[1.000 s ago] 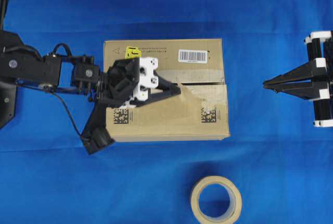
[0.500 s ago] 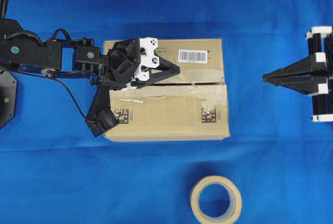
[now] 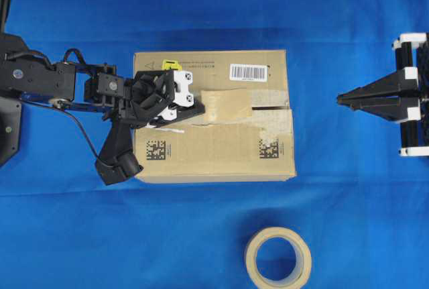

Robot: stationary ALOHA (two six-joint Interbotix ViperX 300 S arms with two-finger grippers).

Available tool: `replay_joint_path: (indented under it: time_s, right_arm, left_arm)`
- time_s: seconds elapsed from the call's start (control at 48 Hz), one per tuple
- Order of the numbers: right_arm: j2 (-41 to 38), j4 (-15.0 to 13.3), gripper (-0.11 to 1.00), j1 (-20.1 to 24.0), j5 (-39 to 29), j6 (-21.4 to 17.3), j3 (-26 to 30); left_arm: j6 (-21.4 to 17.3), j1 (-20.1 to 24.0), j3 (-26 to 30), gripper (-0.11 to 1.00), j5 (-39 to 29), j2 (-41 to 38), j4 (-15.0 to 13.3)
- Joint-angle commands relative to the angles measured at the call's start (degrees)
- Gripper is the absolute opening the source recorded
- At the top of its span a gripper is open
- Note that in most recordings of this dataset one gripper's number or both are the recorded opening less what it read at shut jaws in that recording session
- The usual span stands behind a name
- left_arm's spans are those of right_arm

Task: Apply tape along the seams of the closed cardboard box to seal it securely.
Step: 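Carry the tape strip over the box and lay it across the seam, then bring the right gripper in and press the tape onto the box top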

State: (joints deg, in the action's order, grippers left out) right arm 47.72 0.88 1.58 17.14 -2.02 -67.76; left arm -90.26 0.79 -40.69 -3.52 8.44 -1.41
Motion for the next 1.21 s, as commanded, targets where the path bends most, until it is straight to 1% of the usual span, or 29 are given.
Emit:
replay_joint_path:
  time_s: [0.0,0.417,0.562,0.688,0.812,0.854,0.896,0.938,1.0,1.042,1.062,1.104,1.188]
  right_arm:
    - [-0.6,-0.1,0.01,-0.1,1.4,0.1,1.5]
    - [-5.3,0.0,0.01,-0.1,5.4,-0.4,3.0]
    - [-9.4,0.2,0.01,-0.1,6.1,-0.8,5.4]
    - [-14.9,0.7,0.01,-0.2,6.4,-0.9,9.1]
    - [-21.6,1.8,0.02,-0.4,7.0,-1.0,13.6]
    - [-23.8,2.4,0.07,-0.7,7.1,-1.0,15.2]
    - [-25.9,2.6,0.14,-1.0,7.2,-1.0,16.9]
    - [-28.6,3.2,0.26,-1.1,7.2,-1.0,18.9]
    - [-31.5,3.2,0.43,-1.5,6.8,-1.0,21.2]
    - [-33.0,3.2,0.53,-1.6,6.3,-0.8,22.6]
    - [-33.6,3.2,0.56,-1.6,6.0,-0.6,23.2]
    - [-35.0,3.2,0.57,-1.8,4.8,-0.4,24.4]
    - [-36.2,3.1,0.53,-2.1,3.2,-0.3,25.7]
  left_arm:
    - [0.1,0.0,0.4,0.0,-0.7,1.2,-0.2]
    - [0.0,0.3,-0.4,0.0,-1.7,1.1,-0.1]
    - [0.0,0.4,-0.4,0.0,-1.8,1.1,-0.2]
    - [0.0,0.4,-0.4,0.0,-1.8,1.1,-0.2]
    - [0.0,0.4,-0.4,0.0,-1.8,1.1,-0.2]
    - [0.0,0.4,-0.4,0.0,-1.8,1.1,-0.1]
    - [0.1,0.4,-0.4,0.0,-1.8,1.1,-0.2]
    - [0.1,0.4,-0.4,0.0,-1.8,1.1,-0.2]
    - [0.0,0.4,-0.4,0.0,-1.8,1.1,-0.2]
    - [0.1,0.4,-0.4,0.0,-1.8,1.1,-0.2]
    - [0.1,0.4,-0.4,0.0,-1.8,1.1,-0.1]
    - [0.1,0.4,-0.4,0.0,-1.8,1.1,-0.1]
    - [0.1,0.4,-0.4,0.0,-1.8,1.2,-0.1]
